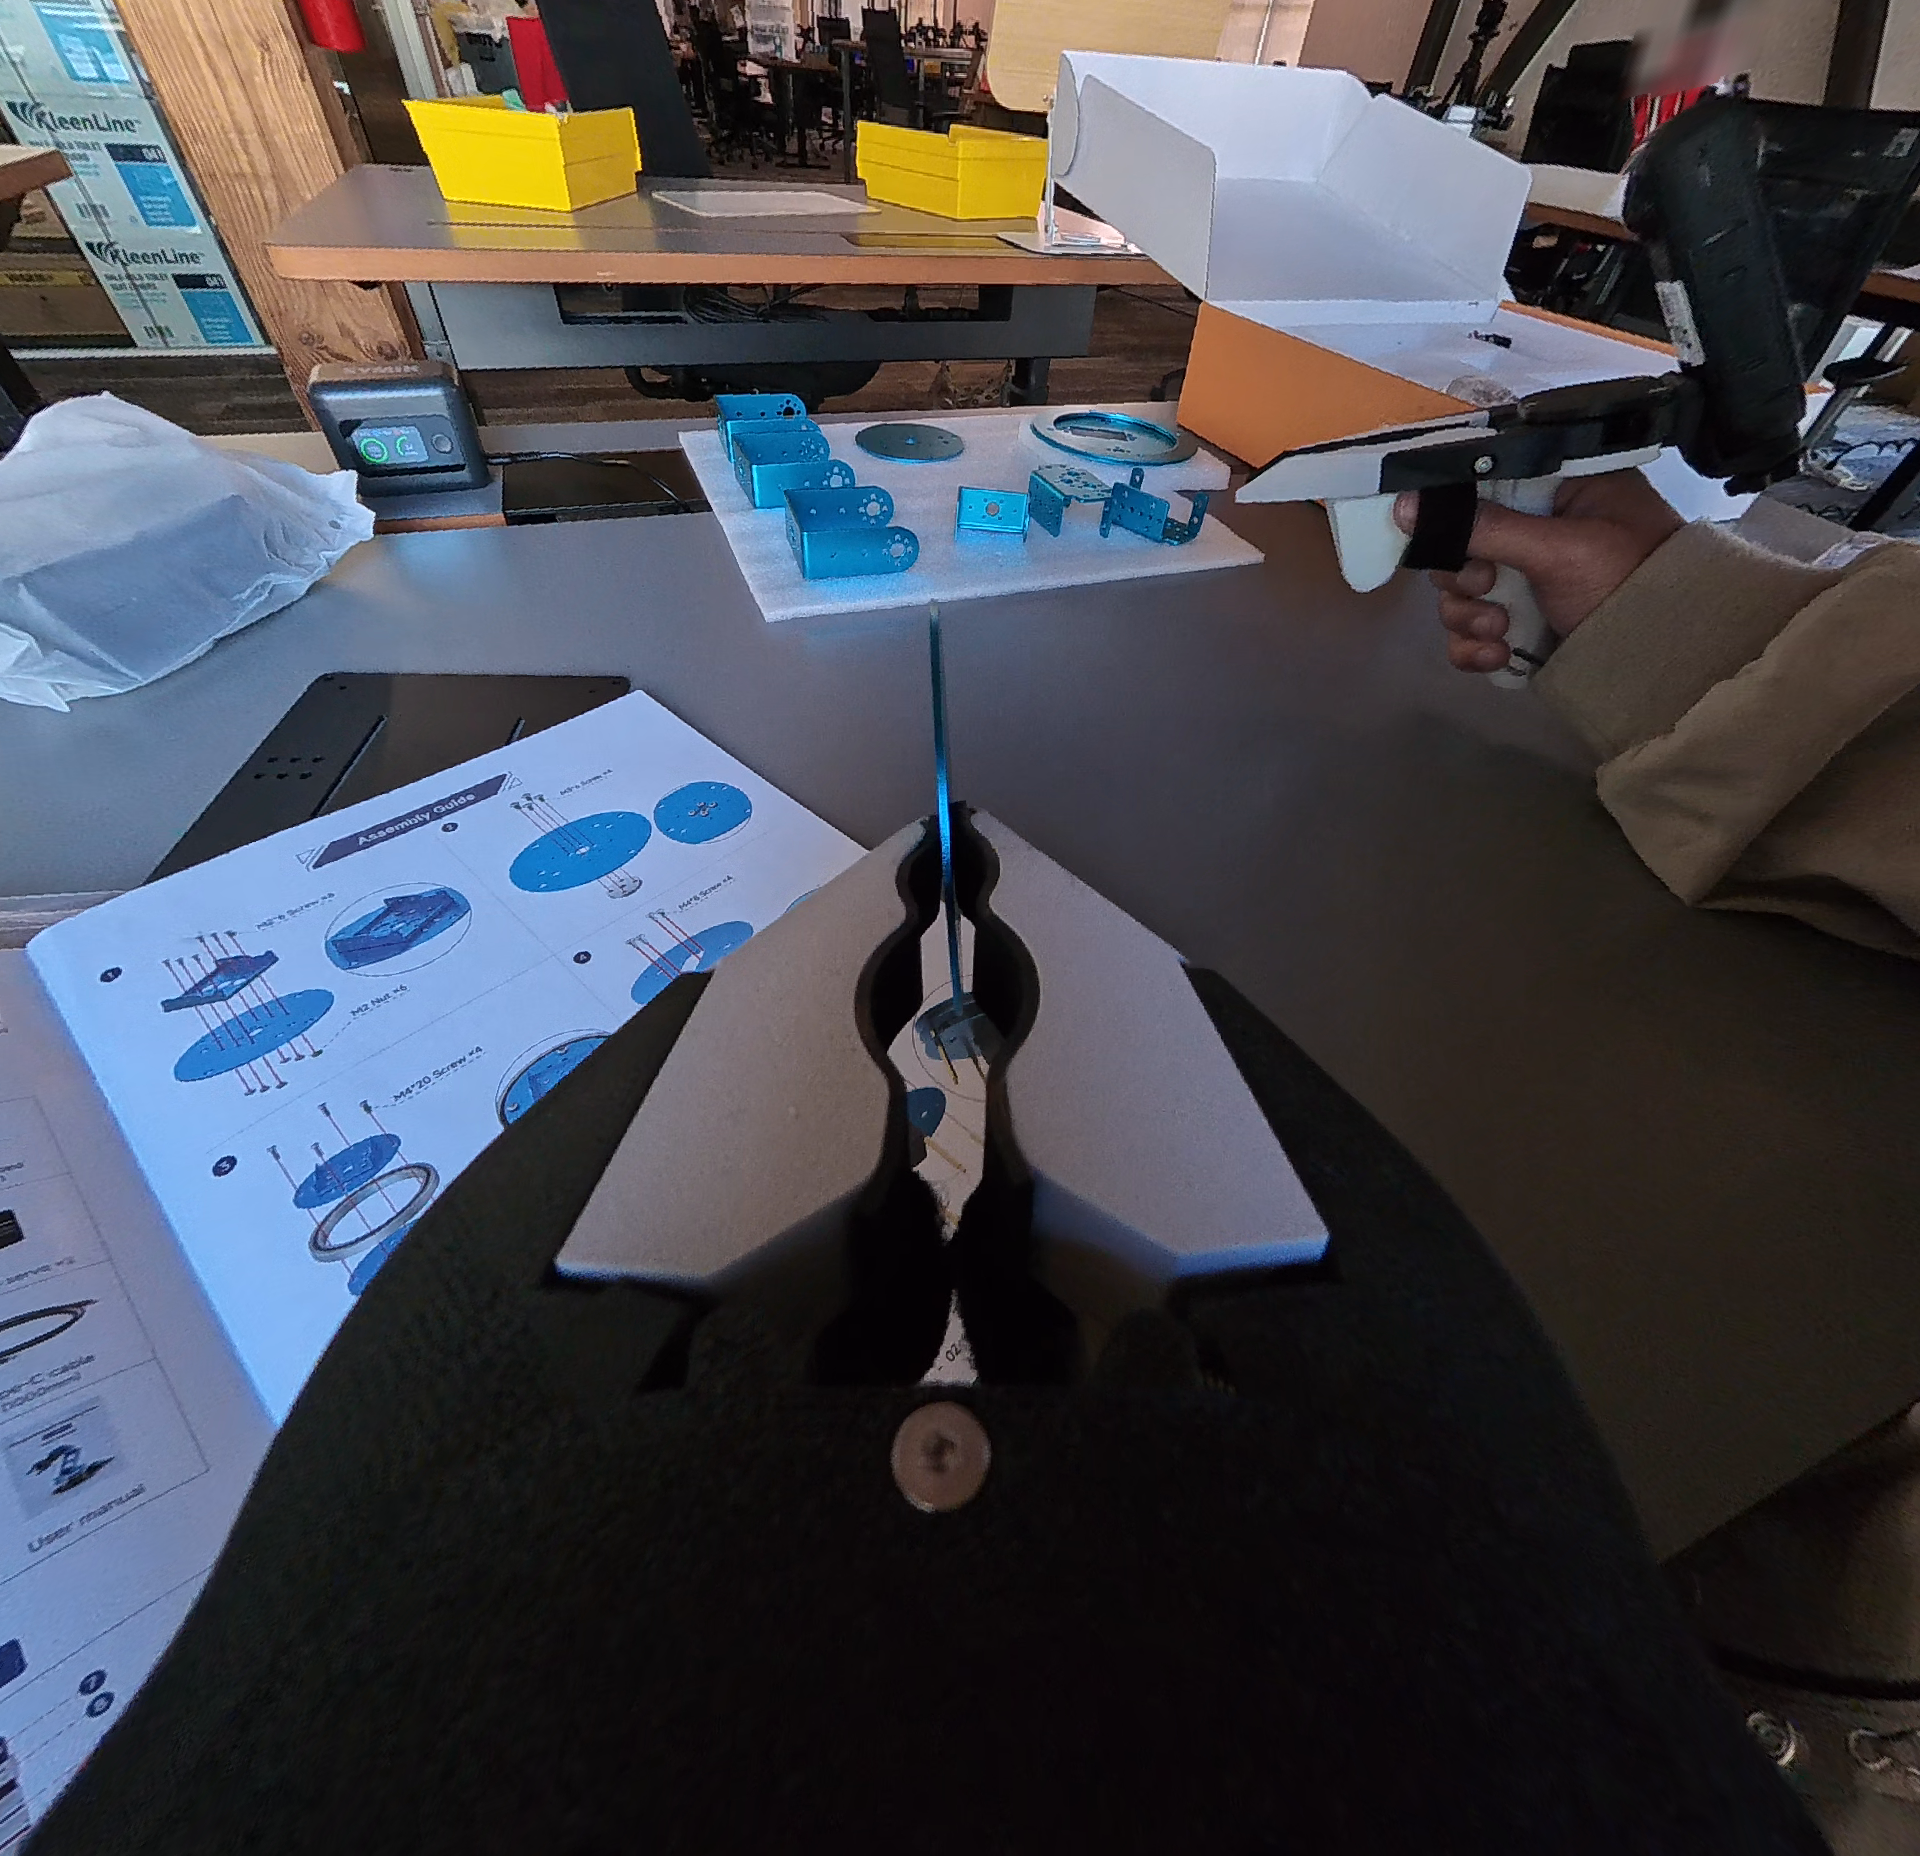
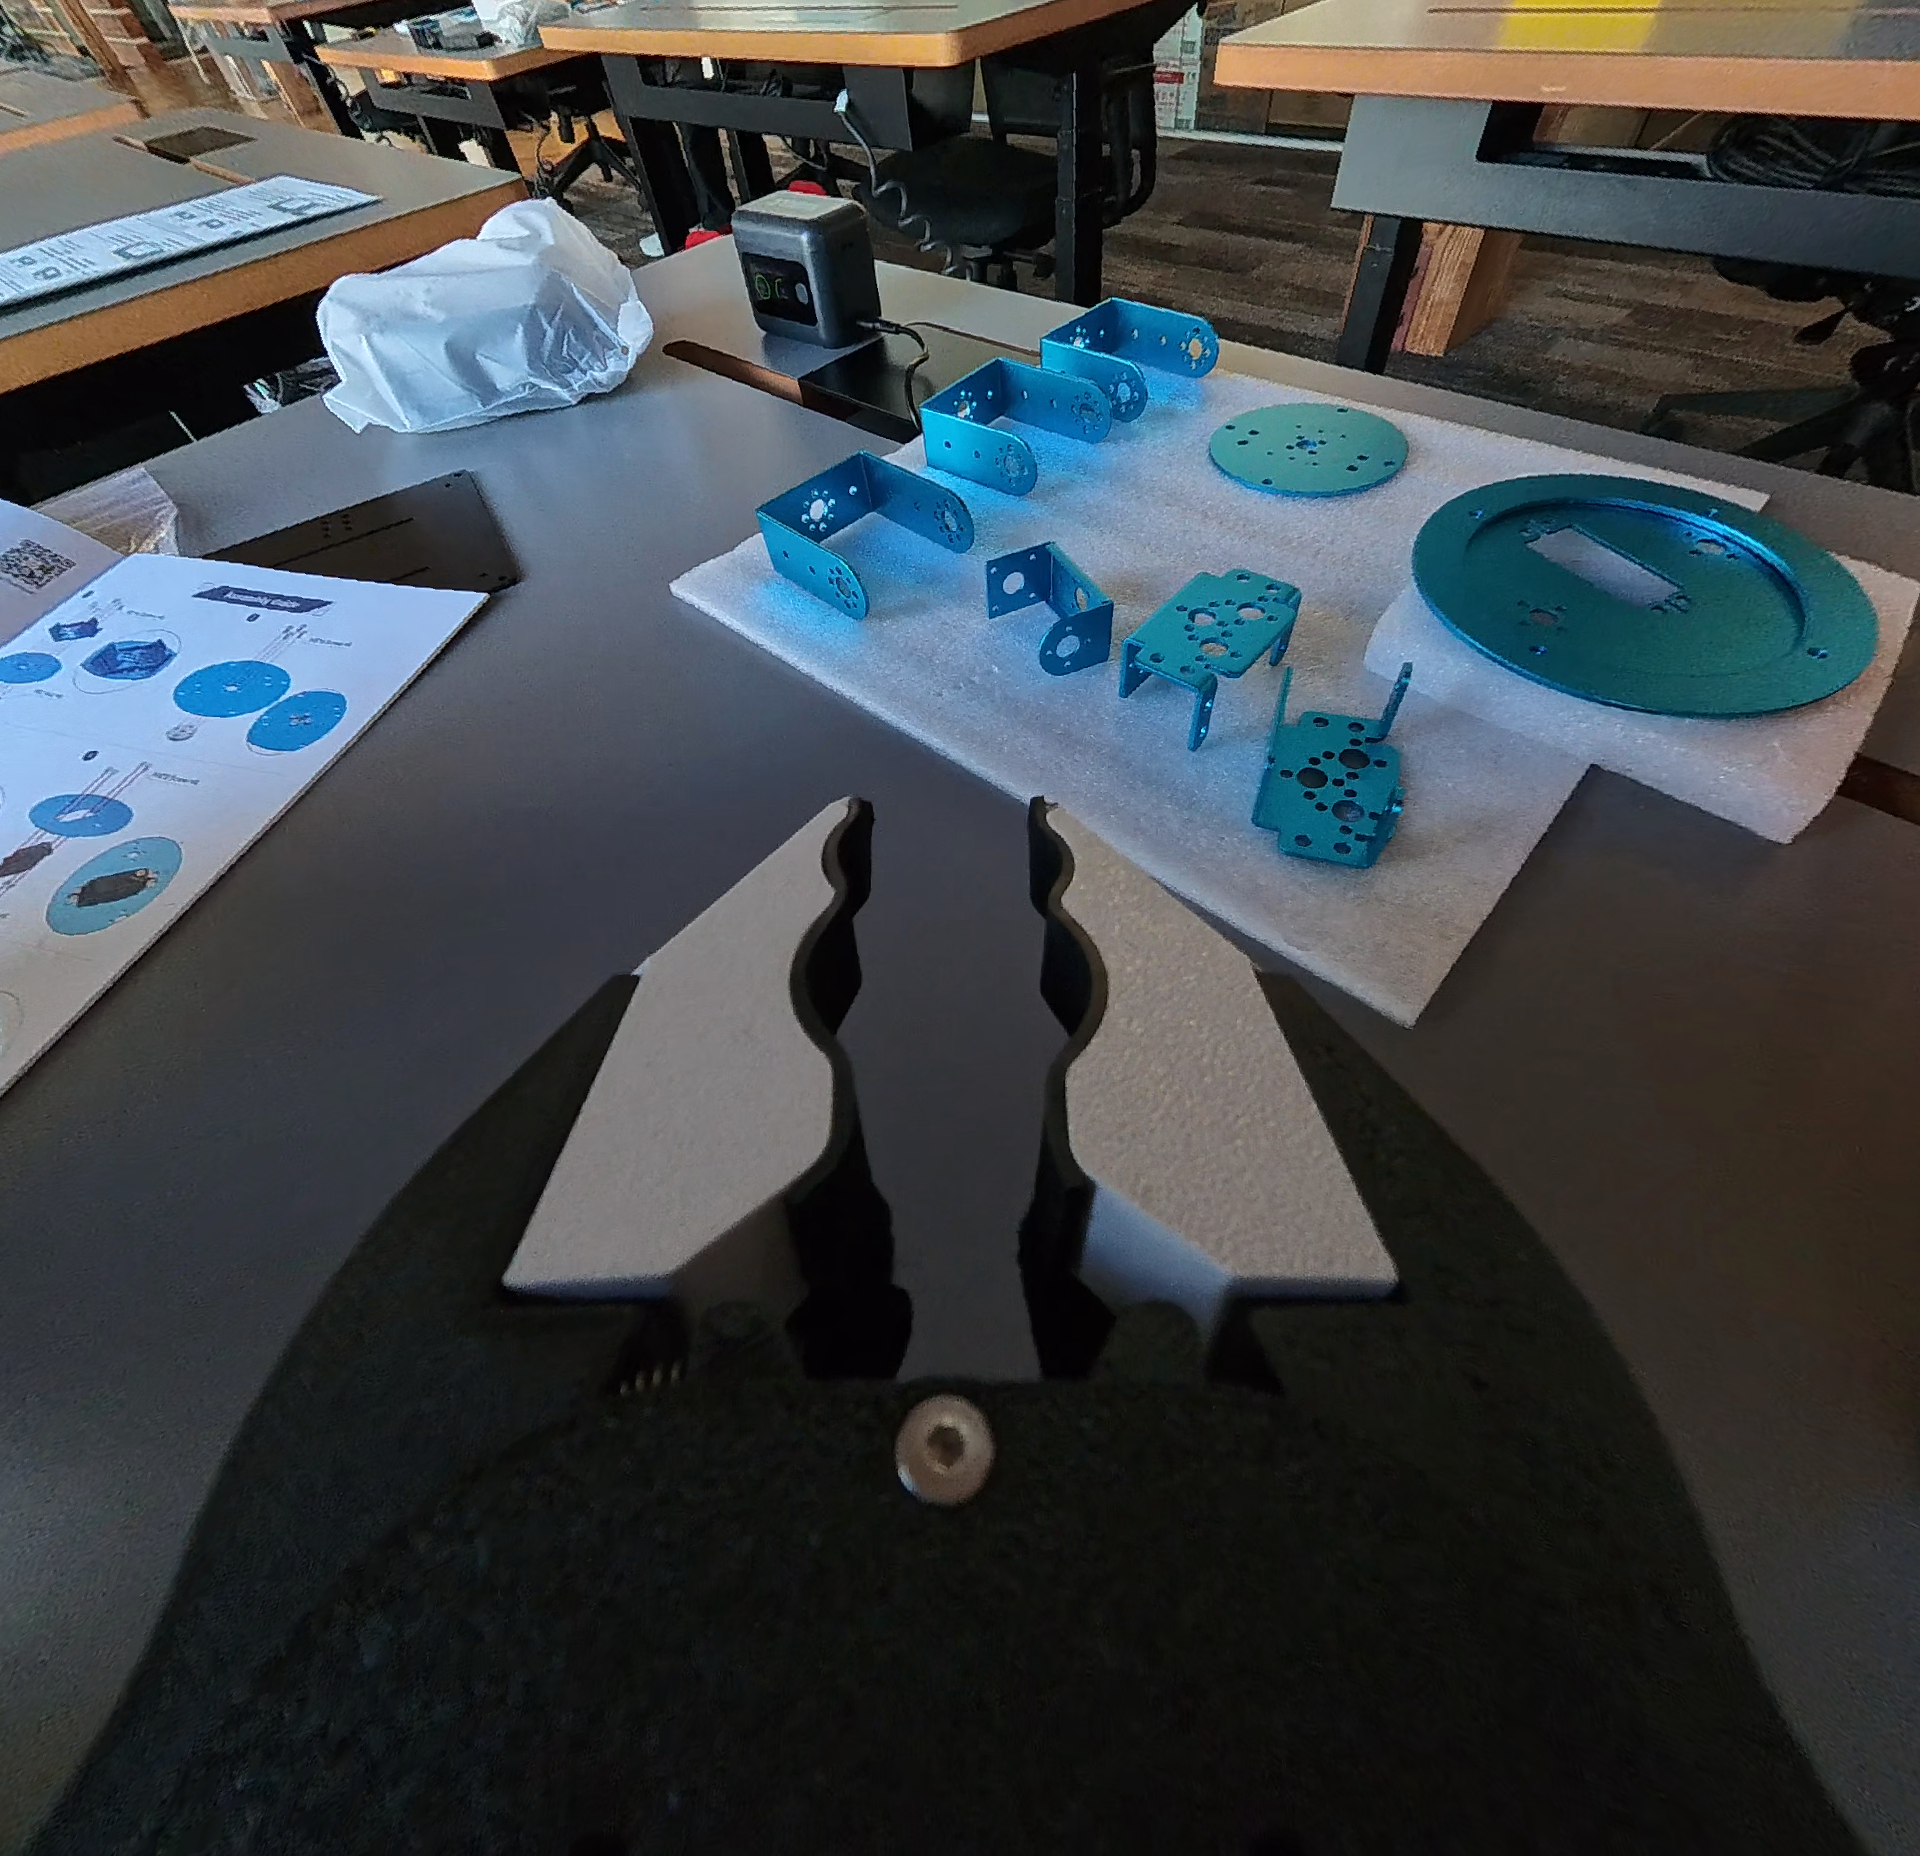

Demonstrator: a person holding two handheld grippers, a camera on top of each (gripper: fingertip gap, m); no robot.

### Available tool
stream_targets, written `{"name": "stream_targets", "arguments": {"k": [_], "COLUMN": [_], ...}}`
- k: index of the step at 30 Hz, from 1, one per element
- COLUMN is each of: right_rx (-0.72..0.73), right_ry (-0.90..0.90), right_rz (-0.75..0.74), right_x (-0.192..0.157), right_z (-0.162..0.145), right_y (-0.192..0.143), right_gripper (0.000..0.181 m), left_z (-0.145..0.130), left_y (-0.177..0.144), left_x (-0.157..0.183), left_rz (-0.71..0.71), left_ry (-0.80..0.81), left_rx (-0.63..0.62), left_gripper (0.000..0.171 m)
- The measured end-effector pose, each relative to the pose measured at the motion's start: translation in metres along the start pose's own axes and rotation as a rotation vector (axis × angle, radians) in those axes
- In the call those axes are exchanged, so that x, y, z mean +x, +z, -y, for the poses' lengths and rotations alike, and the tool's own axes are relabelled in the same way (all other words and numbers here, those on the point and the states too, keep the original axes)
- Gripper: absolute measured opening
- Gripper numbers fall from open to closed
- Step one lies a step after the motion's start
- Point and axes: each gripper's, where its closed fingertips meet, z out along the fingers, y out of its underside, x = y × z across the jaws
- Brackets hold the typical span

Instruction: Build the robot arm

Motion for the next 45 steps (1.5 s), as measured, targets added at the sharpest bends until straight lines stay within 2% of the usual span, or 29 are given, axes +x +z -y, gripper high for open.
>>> {"name": "stream_targets", "arguments": {"k": [29, 39, 45], "right_rx": [-0.021, -0.034, -0.047], "right_ry": [-0.025, -0.046, -0.060], "right_rz": [-0.004, 0.005, 0.022], "right_x": [-0.003, -0.008, -0.015], "right_z": [-0.002, -0.004, -0.006], "right_y": [0.001, 0.003, 0.006], "right_gripper": [0.029, 0.029, 0.029], "left_z": [0.004, 0.004, 0.002], "left_y": [0.016, 0.010, 0.002], "left_x": [0.017, 0.005, -0.018], "left_rz": [-0.059, -0.019, 0.051], "left_ry": [0.028, 0.029, 0.068], "left_rx": [-0.027, -0.024, -0.043], "left_gripper": [0.000, 0.000, 0.000]}}
